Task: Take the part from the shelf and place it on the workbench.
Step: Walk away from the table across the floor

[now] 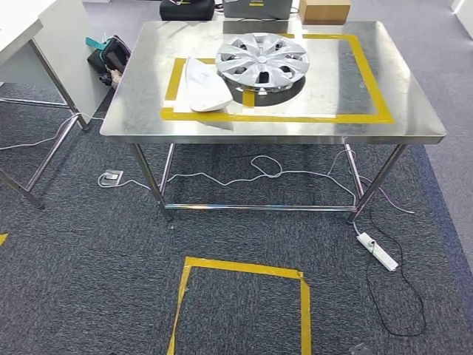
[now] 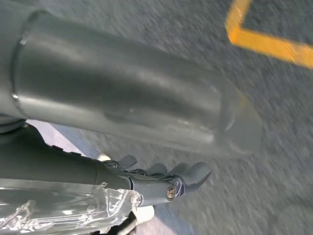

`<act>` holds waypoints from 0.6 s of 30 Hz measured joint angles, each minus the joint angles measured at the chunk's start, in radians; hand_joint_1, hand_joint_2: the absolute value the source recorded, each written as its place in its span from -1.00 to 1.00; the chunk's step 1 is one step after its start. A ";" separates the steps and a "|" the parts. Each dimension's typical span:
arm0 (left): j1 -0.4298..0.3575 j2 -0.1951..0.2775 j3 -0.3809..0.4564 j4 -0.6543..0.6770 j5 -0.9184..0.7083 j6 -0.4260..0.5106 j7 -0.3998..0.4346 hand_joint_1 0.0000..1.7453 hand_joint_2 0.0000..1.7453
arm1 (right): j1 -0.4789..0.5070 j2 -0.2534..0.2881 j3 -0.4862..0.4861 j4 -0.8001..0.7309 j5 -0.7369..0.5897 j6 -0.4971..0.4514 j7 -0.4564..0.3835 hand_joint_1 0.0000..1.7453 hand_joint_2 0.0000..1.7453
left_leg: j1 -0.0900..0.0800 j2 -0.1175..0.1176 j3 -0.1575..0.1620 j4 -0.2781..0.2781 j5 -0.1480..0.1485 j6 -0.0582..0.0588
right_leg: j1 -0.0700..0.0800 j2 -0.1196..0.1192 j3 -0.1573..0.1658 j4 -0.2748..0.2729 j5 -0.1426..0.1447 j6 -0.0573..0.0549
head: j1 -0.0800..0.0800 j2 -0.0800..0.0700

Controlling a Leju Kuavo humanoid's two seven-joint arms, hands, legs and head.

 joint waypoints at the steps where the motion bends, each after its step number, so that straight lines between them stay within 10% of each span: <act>1: 0.000 0.000 0.000 0.000 0.000 0.001 0.001 -1.00 -1.00 | 0.000 0.014 -0.006 0.005 0.002 0.000 0.022 -1.00 -1.00 | -0.001 0.000 0.000 -0.004 0.002 0.007 | -0.001 -0.001 0.004 -0.004 0.003 0.004 | 0.000 0.000; 4: -0.001 -0.003 0.000 0.000 0.000 0.004 0.006 -1.00 -1.00 | -0.001 0.047 -0.012 0.014 0.025 0.001 0.085 -1.00 -1.00 | 0.006 -0.002 0.010 -0.036 0.023 0.022 | -0.002 -0.003 -0.006 0.024 -0.026 0.017 | 0.003 0.000; 8: -0.001 -0.006 0.000 0.000 0.000 0.009 0.016 -1.00 -1.00 | -0.002 0.079 -0.010 0.025 0.073 0.016 0.152 -1.00 -1.00 | 0.015 -0.015 0.002 -0.044 0.035 0.016 | -0.017 -0.002 -0.095 0.247 -0.152 0.038 | 0.009 0.000; 10: -0.002 -0.006 0.000 0.000 0.000 0.009 0.022 -1.00 -1.00 | -0.001 0.092 -0.005 0.028 0.091 0.025 0.171 -1.00 -1.00 | 0.023 -0.031 -0.009 -0.040 0.042 0.003 | -0.030 0.000 -0.075 0.230 -0.133 0.052 | 0.009 0.000; 12: -0.003 -0.007 0.000 0.000 0.000 0.009 0.024 -1.00 -1.00 | -0.002 0.102 0.000 0.031 0.099 0.028 0.178 -1.00 -1.00 | 0.034 -0.050 -0.025 -0.025 0.046 -0.015 | -0.045 0.024 0.003 0.100 -0.082 0.071 | 0.011 0.000; 15: -0.002 -0.002 0.000 0.000 0.000 0.010 0.024 -1.00 -1.00 | -0.004 0.118 0.005 0.034 0.103 0.031 0.181 -1.00 -1.00 | 0.036 -0.075 -0.044 -0.003 0.049 -0.041 | -0.049 0.055 0.044 0.023 -0.065 0.051 | 0.011 0.000; 18: 0.003 -0.004 0.000 0.000 0.000 0.010 0.025 -1.00 -1.00 | -0.006 0.123 0.011 0.035 0.112 0.032 0.186 -1.00 -1.00 | 0.038 -0.077 -0.051 0.002 0.051 -0.050 | -0.043 0.026 0.033 0.038 -0.059 0.014 | 0.004 0.000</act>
